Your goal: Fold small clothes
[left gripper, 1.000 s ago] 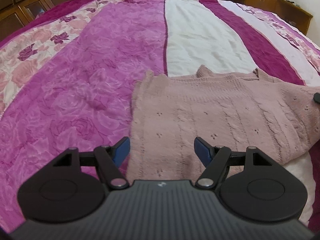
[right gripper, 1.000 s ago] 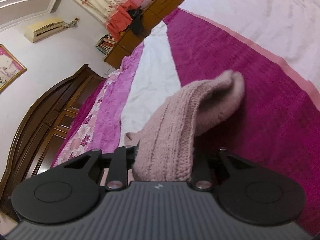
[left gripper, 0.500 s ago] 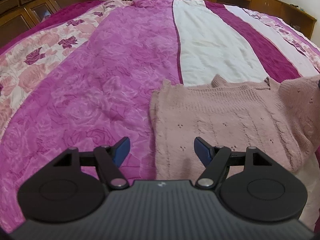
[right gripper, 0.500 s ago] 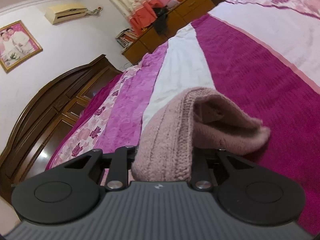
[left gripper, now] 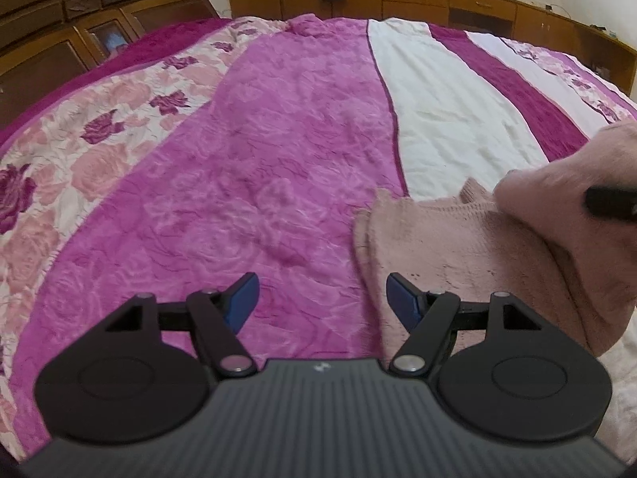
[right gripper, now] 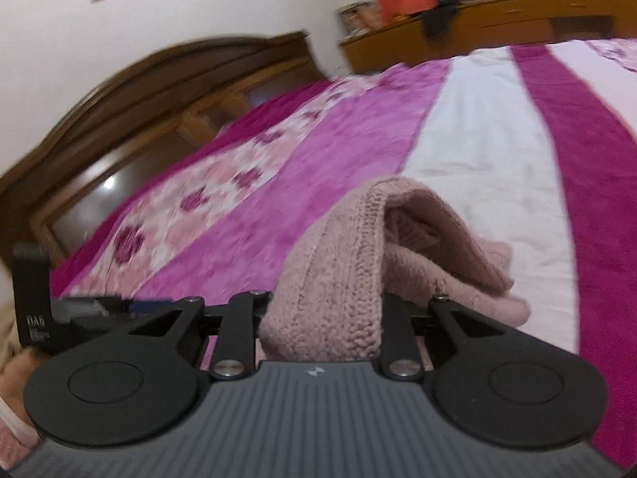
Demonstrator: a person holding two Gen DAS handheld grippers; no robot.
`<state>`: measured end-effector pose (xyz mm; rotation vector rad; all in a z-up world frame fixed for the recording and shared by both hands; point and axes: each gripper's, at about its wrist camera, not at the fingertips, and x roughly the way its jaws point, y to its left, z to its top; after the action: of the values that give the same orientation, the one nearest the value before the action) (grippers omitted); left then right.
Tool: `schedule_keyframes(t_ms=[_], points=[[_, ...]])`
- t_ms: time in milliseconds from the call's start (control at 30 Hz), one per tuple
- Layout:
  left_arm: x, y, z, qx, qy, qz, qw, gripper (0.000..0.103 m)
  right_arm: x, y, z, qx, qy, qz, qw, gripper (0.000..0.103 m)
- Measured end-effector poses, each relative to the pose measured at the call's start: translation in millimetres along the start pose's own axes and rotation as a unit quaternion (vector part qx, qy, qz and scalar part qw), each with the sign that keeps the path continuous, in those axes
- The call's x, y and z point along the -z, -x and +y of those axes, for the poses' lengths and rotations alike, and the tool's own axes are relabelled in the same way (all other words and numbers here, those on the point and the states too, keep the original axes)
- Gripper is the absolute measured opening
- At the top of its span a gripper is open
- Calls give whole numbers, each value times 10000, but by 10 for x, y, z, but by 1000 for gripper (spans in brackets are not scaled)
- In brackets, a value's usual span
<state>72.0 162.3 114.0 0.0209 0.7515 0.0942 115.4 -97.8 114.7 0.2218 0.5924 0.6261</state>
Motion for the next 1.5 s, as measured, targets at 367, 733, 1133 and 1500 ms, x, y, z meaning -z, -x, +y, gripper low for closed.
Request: schedule_keyframes(t_ms=[367, 733, 1133, 1500], points=[[33, 58, 193, -63, 81, -58, 9999, 72, 491, -959, 547, 276, 811, 1131, 9899, 39], [-143, 113, -69, 397, 6, -288, 9988, 72, 653, -367, 690, 1, 579, 756, 9955, 60], [-288, -82, -654, 1027, -578, -196, 9928, 72, 579, 402, -85, 788, -627, -20, 9949, 60], [-356, -884, -671, 1638, -96, 548, 9849, 47, 746, 275, -775, 1393, -1825, -186, 9731, 60]])
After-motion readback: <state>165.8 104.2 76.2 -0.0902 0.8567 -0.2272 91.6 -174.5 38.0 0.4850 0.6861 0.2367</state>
